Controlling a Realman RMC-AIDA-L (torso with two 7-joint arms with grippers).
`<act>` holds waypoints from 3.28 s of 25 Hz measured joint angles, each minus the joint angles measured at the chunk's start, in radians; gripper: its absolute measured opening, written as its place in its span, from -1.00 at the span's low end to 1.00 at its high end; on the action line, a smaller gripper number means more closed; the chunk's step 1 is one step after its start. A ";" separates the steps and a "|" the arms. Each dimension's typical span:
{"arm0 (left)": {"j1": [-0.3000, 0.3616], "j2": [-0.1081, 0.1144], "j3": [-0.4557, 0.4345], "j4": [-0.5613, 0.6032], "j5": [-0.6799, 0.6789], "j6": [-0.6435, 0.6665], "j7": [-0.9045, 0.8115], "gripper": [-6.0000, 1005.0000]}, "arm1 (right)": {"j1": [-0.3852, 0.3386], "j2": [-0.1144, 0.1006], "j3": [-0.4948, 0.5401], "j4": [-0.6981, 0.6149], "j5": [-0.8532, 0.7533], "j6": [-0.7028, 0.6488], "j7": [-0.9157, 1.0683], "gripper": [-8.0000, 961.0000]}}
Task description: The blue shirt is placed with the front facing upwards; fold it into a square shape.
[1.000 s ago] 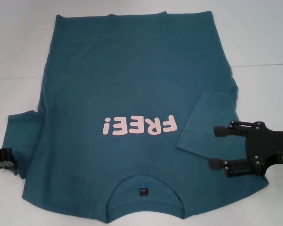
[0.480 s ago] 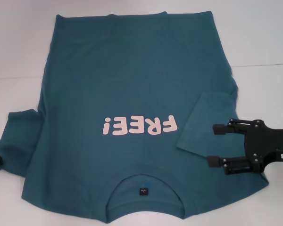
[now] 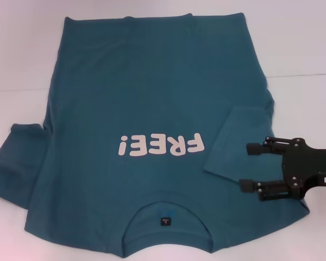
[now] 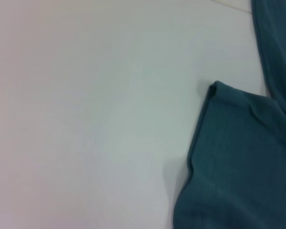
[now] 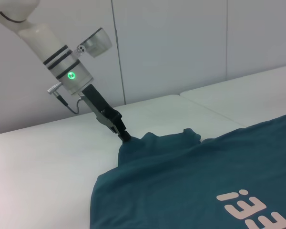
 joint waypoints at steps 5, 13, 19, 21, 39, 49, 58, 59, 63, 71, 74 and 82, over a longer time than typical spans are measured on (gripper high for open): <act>0.000 0.000 -0.008 0.002 0.000 -0.030 0.000 -0.89 | -0.003 0.000 0.000 0.000 0.000 0.004 0.001 0.92; 0.006 0.000 -0.029 0.011 0.000 -0.060 -0.004 -0.89 | -0.004 0.000 0.000 0.003 0.000 0.020 0.001 0.92; 0.015 0.000 -0.039 0.014 0.000 -0.089 -0.004 -0.89 | -0.001 0.000 0.000 0.009 0.000 0.021 -0.001 0.92; 0.016 0.000 -0.040 0.014 0.000 -0.098 -0.004 -0.89 | 0.000 0.000 0.000 0.009 0.000 0.022 -0.001 0.92; 0.010 -0.007 -0.045 0.018 -0.028 -0.159 -0.006 -0.89 | 0.005 0.000 -0.005 0.011 -0.002 0.045 0.003 0.92; 0.019 -0.028 0.008 0.081 -0.195 -0.067 0.026 -0.89 | 0.003 0.000 0.000 0.011 -0.005 0.045 0.004 0.92; 0.031 -0.048 0.010 0.131 -0.289 0.023 0.049 -0.89 | -0.002 0.000 0.000 0.012 -0.005 0.046 0.004 0.92; 0.033 -0.049 0.010 0.133 -0.311 0.036 0.058 -0.89 | -0.002 0.000 0.000 0.012 -0.004 0.046 0.004 0.92; 0.036 -0.056 0.010 0.125 -0.400 0.080 0.092 -0.89 | -0.004 0.000 0.000 0.017 -0.003 0.046 0.002 0.92; 0.010 -0.074 0.111 0.057 -0.478 0.063 0.105 -0.89 | -0.004 0.000 0.000 0.025 -0.003 0.046 -0.003 0.92; -0.003 -0.075 0.187 0.010 -0.515 0.023 0.106 -0.89 | -0.005 0.000 0.000 0.025 -0.004 0.045 -0.003 0.92; -0.044 -0.077 0.291 -0.081 -0.574 -0.050 0.115 -0.89 | -0.013 0.000 0.000 0.024 -0.006 0.044 -0.003 0.92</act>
